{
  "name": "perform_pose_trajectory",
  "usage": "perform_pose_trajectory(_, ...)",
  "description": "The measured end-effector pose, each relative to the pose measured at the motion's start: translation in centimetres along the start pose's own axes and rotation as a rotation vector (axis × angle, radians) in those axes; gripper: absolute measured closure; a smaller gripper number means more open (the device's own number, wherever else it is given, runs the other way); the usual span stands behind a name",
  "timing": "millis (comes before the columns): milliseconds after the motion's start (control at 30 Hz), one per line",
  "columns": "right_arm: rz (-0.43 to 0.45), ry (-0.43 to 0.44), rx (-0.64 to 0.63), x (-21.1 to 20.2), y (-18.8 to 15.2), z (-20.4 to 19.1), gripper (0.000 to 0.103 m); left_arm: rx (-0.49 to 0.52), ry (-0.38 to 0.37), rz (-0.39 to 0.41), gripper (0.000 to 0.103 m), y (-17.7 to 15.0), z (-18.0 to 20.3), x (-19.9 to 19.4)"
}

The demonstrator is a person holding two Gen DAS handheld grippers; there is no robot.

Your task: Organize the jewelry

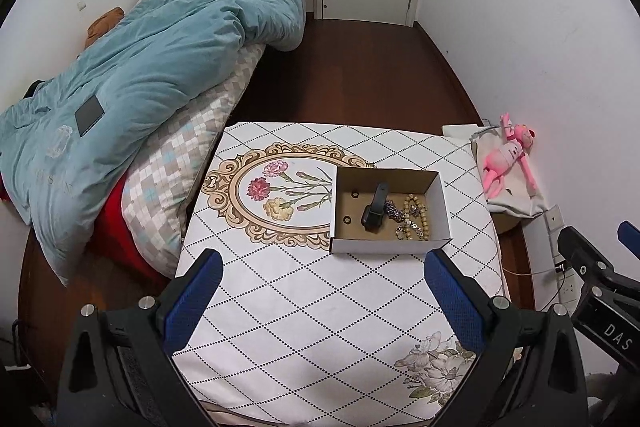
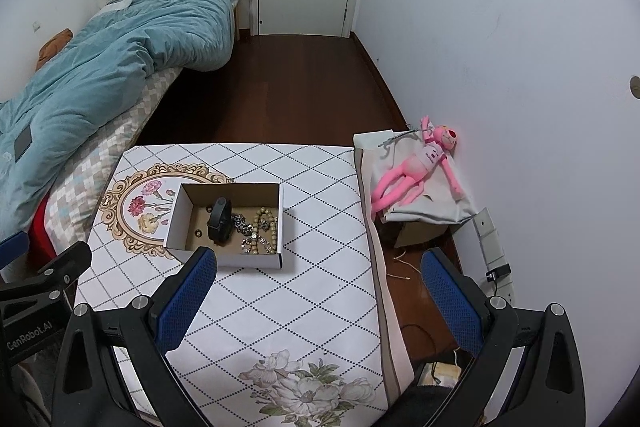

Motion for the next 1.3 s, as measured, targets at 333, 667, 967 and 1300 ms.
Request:
perform_pose_trajectory(333,0.009,0.007,-0.002,-0.05,0.24,-0.05,0.000,-0.017,0.003,0.007,0.000,0.17,-0.44,-0.14)
perform_pose_trajectory(667,0.007,0.011,-0.006,-0.27,0.26,-0.49,0.000,-0.016,0.006,0.012,0.000,0.26,-0.62,-0.22)
perform_pose_trajectory(967,0.007,0.014,-0.006,-0.32,0.22,-0.65,0.000,-0.013,0.005,0.013,0.000,0.24,-0.59,-0.28)
perform_pose_trajectory(1300,0.007,0.012,-0.010,-0.30,0.18,-0.75,0.000,-0.010,0.001,0.011,0.000,0.15,-0.17,-0.41)
Point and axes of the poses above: each gripper's, at about its wrist camera, not at the fingertips, and x roughly the way its jaws point, z to its right, y to its top, the point moved 5 cm from there along x, roughly the way its jaws point, and after that the axes turned 14 degrees about -x, right-handed, at the moved point
